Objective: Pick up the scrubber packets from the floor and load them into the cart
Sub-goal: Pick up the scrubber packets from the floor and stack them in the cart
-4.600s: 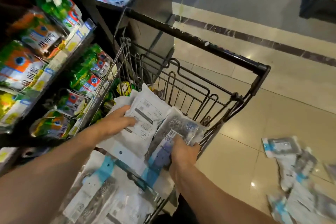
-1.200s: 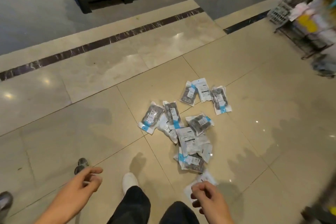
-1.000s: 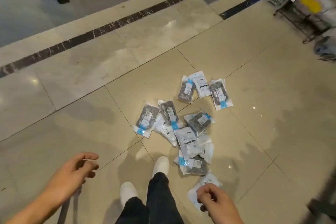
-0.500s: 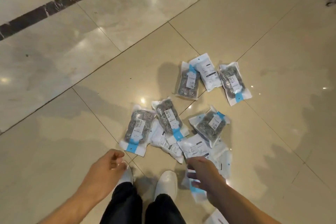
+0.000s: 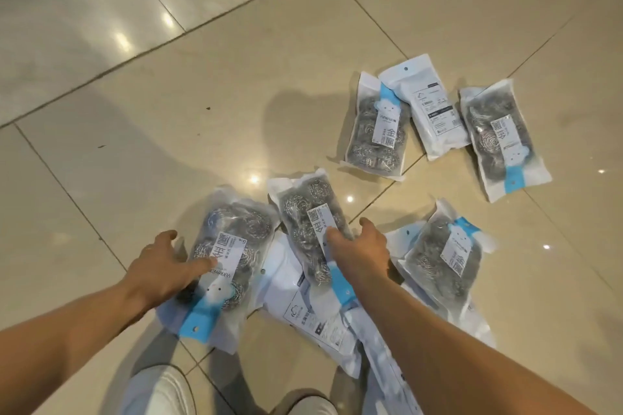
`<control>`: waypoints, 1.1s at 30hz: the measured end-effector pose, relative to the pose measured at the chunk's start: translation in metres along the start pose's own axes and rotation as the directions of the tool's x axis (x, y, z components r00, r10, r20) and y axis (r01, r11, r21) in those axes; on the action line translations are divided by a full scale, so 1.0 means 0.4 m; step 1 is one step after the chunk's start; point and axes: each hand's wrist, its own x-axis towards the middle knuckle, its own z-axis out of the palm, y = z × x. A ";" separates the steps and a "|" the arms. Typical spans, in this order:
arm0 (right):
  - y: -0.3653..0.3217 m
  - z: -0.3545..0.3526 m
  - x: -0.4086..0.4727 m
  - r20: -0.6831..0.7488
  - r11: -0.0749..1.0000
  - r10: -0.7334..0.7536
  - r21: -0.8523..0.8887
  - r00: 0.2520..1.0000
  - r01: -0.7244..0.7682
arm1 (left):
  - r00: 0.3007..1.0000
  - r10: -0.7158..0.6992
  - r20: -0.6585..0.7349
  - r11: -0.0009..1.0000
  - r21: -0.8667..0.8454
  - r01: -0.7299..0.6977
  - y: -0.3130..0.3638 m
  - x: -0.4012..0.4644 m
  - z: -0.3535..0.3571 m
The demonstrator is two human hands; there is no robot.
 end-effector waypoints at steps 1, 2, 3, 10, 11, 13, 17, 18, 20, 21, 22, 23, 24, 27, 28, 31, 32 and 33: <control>-0.002 0.003 0.026 0.023 0.999 -0.012 -0.030 1.000 0.013 | 1.000 -0.016 0.017 1.000 -0.022 0.017 -0.003 0.020 0.015; 0.002 0.007 0.049 0.048 0.998 -0.018 -0.052 0.999 0.020 | 0.999 -0.038 0.035 0.999 -0.037 0.040 -0.002 0.032 0.029; 0.003 0.009 0.063 0.072 0.997 -0.017 -0.075 0.997 0.023 | 0.998 -0.046 0.042 0.998 -0.050 0.048 -0.005 0.045 0.041; -0.011 -0.007 0.054 0.223 0.992 0.053 -0.126 0.973 -0.025 | 1.000 0.009 0.014 0.997 -0.072 -0.008 0.007 0.023 0.044; -0.021 -0.011 0.026 0.226 0.995 0.058 -0.094 0.972 -0.038 | 0.999 0.005 0.032 0.996 -0.092 -0.002 0.018 -0.001 0.022; -0.027 -0.037 -0.046 0.222 0.998 0.054 0.003 0.973 -0.056 | 0.999 0.016 0.037 0.996 -0.087 -0.013 0.041 -0.065 -0.030; -0.053 -0.133 -0.265 0.180 0.988 0.031 0.144 0.983 -0.058 | 0.998 0.056 0.003 0.991 -0.121 -0.055 0.119 -0.255 -0.173; -0.062 -0.159 -0.318 0.172 0.981 0.023 0.187 0.985 -0.055 | 0.998 0.066 0.015 0.987 -0.147 -0.063 0.148 -0.306 -0.200; -0.104 -0.249 -0.453 0.171 0.959 0.000 0.279 0.985 -0.049 | 0.995 0.097 0.031 0.979 -0.183 -0.090 0.215 -0.439 -0.265; -0.135 -0.305 -0.519 0.164 0.950 -0.017 0.310 0.986 -0.036 | 0.994 0.108 0.019 0.974 -0.201 -0.102 0.248 -0.513 -0.305; -0.167 -0.365 -0.587 0.150 0.940 -0.020 0.339 0.989 -0.033 | 0.992 0.122 0.011 0.968 -0.221 -0.117 0.279 -0.595 -0.350; -0.192 -0.431 -0.658 0.130 0.925 -0.003 0.377 0.991 -0.047 | 0.990 0.138 0.022 0.962 -0.240 -0.129 0.309 -0.681 -0.392; -0.210 -0.498 -0.737 0.102 0.909 0.010 0.413 0.995 -0.052 | 0.987 0.154 0.041 0.957 -0.253 -0.139 0.339 -0.774 -0.428; -0.270 -0.692 -0.957 0.006 0.872 -0.002 0.489 1.000 -0.001 | 0.980 0.188 0.065 0.946 -0.280 -0.163 0.413 -1.048 -0.550; -0.279 -0.751 -1.025 -0.014 0.853 -0.034 0.521 0.999 0.037 | 0.979 0.195 0.064 0.940 -0.296 -0.168 0.430 -1.136 -0.585; -0.315 -0.918 -1.226 0.008 0.773 -0.090 0.631 0.996 0.065 | 0.978 0.192 0.077 0.926 -0.346 -0.154 0.464 -1.376 -0.669; -0.323 -0.969 -1.286 0.007 0.747 -0.098 0.661 0.995 0.069 | 0.977 0.199 0.078 0.916 -0.369 -0.157 0.474 -1.447 -0.689; -0.328 -1.017 -1.339 0.010 0.714 -0.113 0.696 0.993 0.074 | 0.974 0.213 0.078 0.903 -0.395 -0.166 0.487 -1.516 -0.707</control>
